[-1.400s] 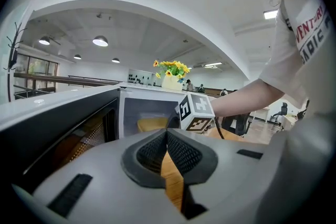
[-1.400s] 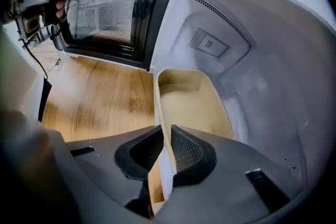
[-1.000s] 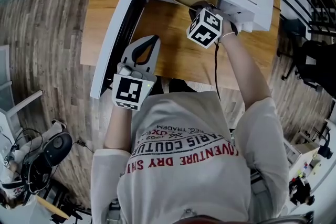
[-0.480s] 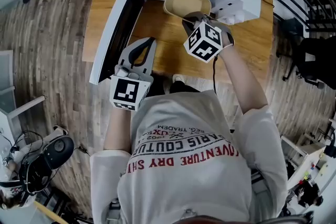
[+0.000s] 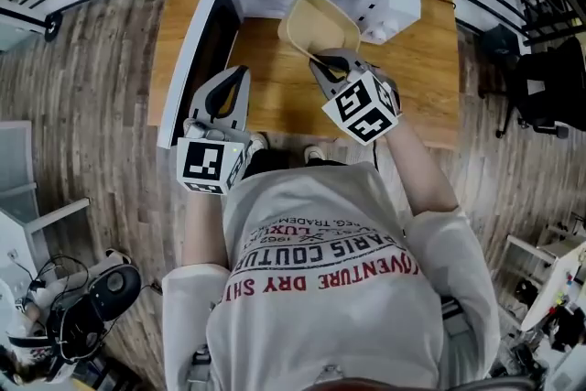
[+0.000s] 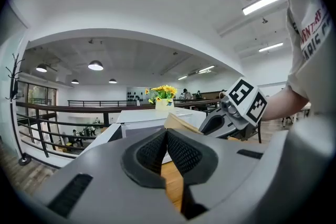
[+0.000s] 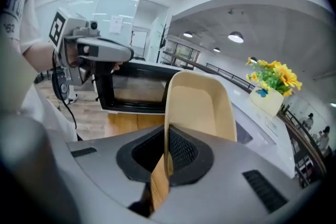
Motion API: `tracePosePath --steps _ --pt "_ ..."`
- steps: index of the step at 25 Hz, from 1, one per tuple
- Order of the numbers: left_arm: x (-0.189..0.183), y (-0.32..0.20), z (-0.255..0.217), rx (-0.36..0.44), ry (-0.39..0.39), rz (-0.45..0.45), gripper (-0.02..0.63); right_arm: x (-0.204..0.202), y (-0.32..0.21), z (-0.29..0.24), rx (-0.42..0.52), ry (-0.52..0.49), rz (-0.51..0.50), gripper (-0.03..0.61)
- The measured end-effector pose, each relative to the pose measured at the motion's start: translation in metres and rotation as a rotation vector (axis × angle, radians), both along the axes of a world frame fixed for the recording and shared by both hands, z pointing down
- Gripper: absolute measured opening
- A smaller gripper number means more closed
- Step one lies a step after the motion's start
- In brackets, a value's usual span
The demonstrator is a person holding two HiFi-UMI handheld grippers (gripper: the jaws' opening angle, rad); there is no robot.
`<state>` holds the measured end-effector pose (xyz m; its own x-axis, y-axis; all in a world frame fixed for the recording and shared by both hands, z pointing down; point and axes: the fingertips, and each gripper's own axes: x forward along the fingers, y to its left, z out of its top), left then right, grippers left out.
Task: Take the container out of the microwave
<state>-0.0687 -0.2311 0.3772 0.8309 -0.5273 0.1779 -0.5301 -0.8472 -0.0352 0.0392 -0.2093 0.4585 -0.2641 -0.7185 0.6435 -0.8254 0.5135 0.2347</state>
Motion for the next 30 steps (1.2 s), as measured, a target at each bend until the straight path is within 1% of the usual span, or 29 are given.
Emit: tracePosePath --steps 6,11,15,19,22,30 --pt "0.004 -0.018 -0.015 0.040 0.034 0.009 0.017 0.012 0.005 -0.063 0.231 -0.111 0.151 0.034" --pt "0.009 -0.035 -0.031 0.065 0.069 0.042 0.016 0.034 0.004 -0.106 0.373 -0.204 0.286 0.034" --pt "0.018 -0.043 -0.042 0.076 0.099 0.066 0.016 0.049 0.007 -0.122 0.464 -0.214 0.354 0.034" --pt "0.027 -0.046 -0.049 0.086 0.106 0.108 0.015 0.058 0.006 -0.132 0.523 -0.246 0.410 0.032" --pt "0.031 -0.052 -0.052 0.086 0.104 0.128 0.017 0.061 0.001 -0.134 0.541 -0.265 0.437 0.031" --pt "0.039 -0.047 -0.051 0.072 0.082 0.178 0.017 0.055 -0.005 -0.134 0.538 -0.209 0.433 0.031"
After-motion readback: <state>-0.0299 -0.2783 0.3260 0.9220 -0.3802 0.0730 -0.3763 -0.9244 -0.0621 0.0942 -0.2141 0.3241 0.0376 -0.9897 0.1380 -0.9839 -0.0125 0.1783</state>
